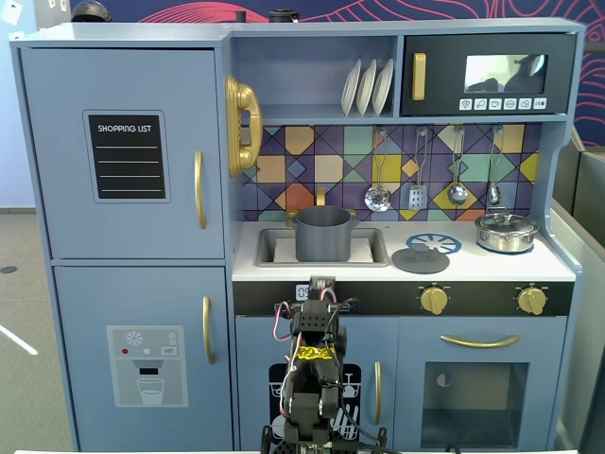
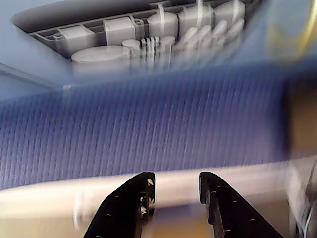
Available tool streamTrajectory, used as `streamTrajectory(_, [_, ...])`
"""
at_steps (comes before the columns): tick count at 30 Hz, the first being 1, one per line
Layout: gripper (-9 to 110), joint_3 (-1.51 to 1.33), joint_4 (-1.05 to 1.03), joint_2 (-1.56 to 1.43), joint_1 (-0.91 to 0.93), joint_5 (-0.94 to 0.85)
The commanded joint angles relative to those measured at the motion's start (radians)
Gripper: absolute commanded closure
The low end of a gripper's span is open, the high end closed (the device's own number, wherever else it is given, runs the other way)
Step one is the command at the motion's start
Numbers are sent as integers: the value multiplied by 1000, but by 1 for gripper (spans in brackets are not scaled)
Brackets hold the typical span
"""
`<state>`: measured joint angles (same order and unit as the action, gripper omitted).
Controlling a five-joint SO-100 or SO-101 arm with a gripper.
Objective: Pick up the lid from the counter and put it on the gray recipient
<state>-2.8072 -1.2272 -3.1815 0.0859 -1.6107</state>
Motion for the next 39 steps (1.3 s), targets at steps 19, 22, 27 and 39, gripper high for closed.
streamTrajectory(19, [98, 497, 847, 405, 483, -23])
streamTrajectory(22, [99, 523, 815, 423, 528, -3])
streamTrajectory(27, [95, 509, 896, 466, 551, -17])
streamTrajectory(39, [80, 396, 1359, 678, 543, 12])
